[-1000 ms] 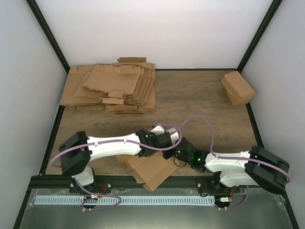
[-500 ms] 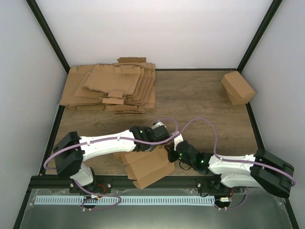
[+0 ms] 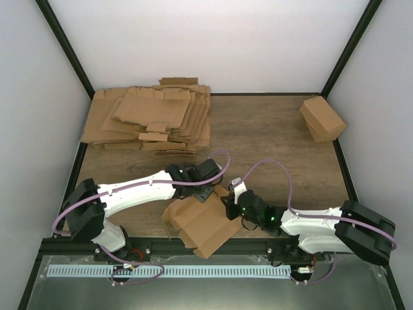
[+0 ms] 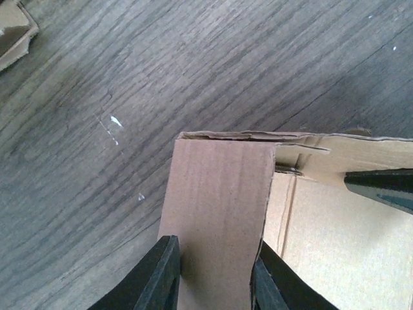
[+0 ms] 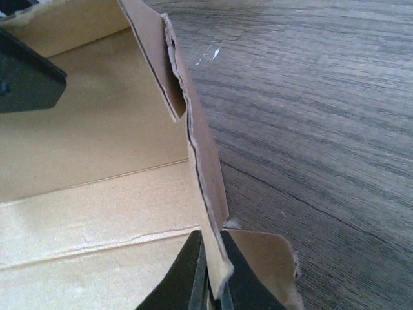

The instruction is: Fold the paper box

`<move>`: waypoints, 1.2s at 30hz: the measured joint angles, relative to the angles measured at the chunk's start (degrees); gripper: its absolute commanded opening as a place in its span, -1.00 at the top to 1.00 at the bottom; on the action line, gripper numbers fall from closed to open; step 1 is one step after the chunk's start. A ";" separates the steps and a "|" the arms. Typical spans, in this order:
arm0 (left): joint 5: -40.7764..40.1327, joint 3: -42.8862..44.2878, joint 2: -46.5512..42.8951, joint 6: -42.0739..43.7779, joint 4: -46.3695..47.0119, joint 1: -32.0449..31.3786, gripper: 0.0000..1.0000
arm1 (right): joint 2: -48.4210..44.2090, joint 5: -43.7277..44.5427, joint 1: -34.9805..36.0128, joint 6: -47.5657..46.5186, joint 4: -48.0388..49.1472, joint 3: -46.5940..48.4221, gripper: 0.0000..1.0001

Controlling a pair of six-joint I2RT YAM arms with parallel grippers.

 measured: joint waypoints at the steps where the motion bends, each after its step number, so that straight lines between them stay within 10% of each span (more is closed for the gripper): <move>1: 0.48 -0.09 -0.02 0.00 -0.02 0.07 0.43 | 0.31 -0.02 0.00 -0.04 0.33 0.00 0.90; 36: 4.85 0.04 4.26 4.76 0.96 1.03 0.45 | -1.64 -4.09 0.09 -7.82 -5.03 1.57 0.14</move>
